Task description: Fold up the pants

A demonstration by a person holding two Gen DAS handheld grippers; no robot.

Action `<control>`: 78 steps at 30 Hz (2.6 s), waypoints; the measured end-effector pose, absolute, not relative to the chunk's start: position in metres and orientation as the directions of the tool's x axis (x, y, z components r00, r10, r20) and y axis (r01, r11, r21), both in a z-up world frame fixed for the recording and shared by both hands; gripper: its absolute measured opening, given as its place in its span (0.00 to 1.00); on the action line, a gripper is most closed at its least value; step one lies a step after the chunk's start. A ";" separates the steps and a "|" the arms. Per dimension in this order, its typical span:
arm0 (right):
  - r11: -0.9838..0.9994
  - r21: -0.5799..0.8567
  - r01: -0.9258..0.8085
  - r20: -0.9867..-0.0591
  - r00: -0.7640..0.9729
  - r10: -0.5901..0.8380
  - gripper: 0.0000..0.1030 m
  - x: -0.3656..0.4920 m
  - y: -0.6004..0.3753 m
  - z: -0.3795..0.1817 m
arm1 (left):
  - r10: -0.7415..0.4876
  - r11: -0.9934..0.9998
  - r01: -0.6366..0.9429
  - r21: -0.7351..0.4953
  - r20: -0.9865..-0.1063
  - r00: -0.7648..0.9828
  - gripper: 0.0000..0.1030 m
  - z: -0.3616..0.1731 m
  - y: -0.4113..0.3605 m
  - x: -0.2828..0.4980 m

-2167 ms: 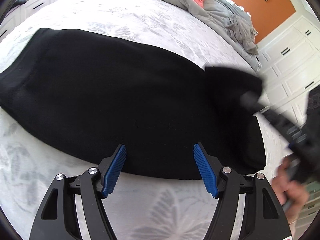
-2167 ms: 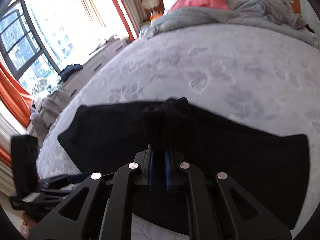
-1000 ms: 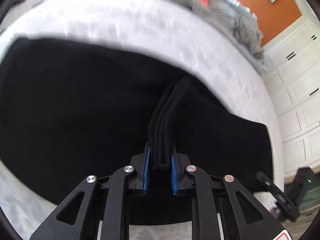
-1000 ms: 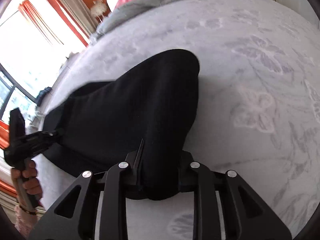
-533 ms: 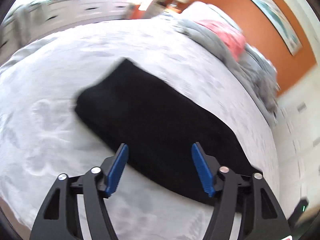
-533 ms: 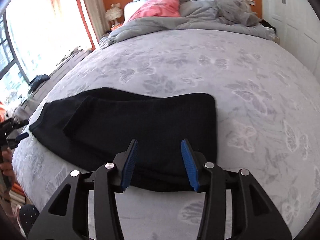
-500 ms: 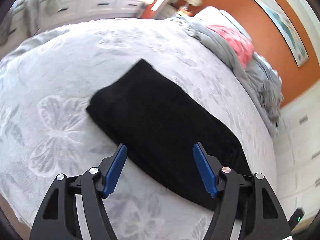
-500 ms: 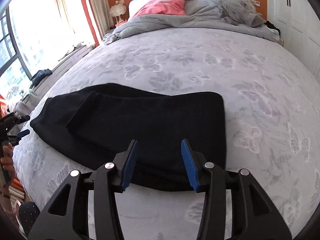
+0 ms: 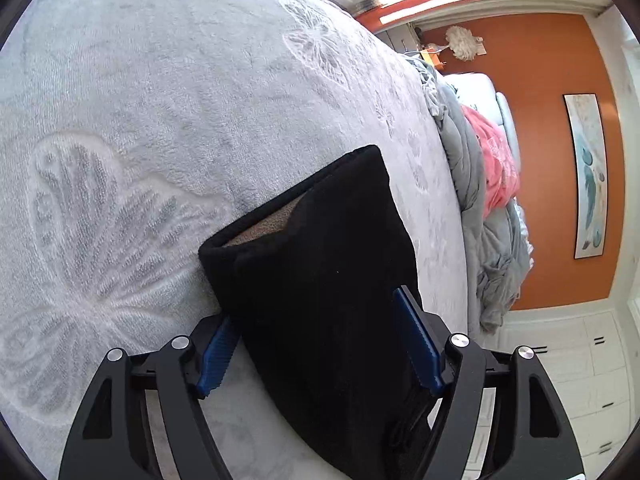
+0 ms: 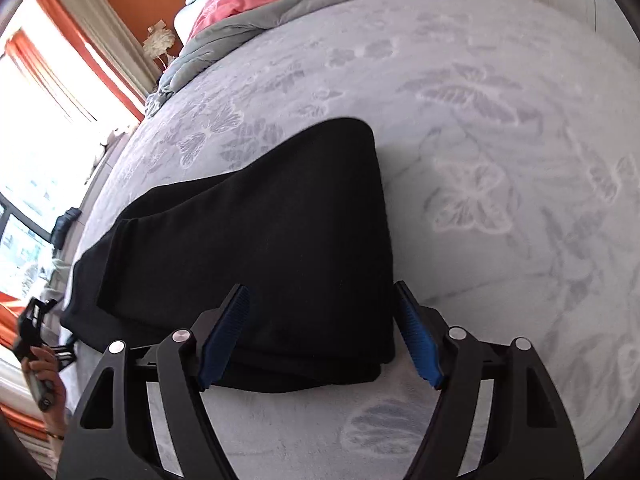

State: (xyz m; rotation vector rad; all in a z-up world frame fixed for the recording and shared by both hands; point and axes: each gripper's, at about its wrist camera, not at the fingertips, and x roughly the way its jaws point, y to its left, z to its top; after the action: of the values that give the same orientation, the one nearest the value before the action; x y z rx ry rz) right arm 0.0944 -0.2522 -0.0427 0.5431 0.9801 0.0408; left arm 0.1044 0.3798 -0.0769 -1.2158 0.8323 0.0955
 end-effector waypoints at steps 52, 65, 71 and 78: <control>0.857 0.505 0.099 -0.730 0.578 0.363 0.30 -0.027 -0.347 0.000 | -0.421 0.901 0.262 -0.347 -0.846 0.327 0.59 -0.013 -0.108 -0.002; 0.791 0.612 -0.022 -0.700 0.451 0.554 0.64 0.023 -0.269 -0.034 | -0.442 0.896 0.211 -0.390 -0.752 0.488 0.77 0.022 -0.031 -0.052; 0.771 0.630 -0.094 -0.654 0.470 0.592 0.15 0.035 -0.245 -0.010 | -0.397 0.901 0.075 -0.427 -0.744 0.536 0.77 0.020 0.008 -0.044; 0.894 0.363 -0.264 -0.651 0.614 0.446 0.19 0.018 -0.249 0.091 | -0.380 0.895 0.035 -0.445 -0.717 0.585 0.77 0.034 0.024 -0.032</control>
State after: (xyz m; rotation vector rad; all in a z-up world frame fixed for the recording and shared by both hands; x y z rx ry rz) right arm 0.0180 -0.2488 0.0911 0.2413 0.8130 0.4132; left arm -0.0321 0.0243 0.0340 -0.4099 0.9200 -0.2500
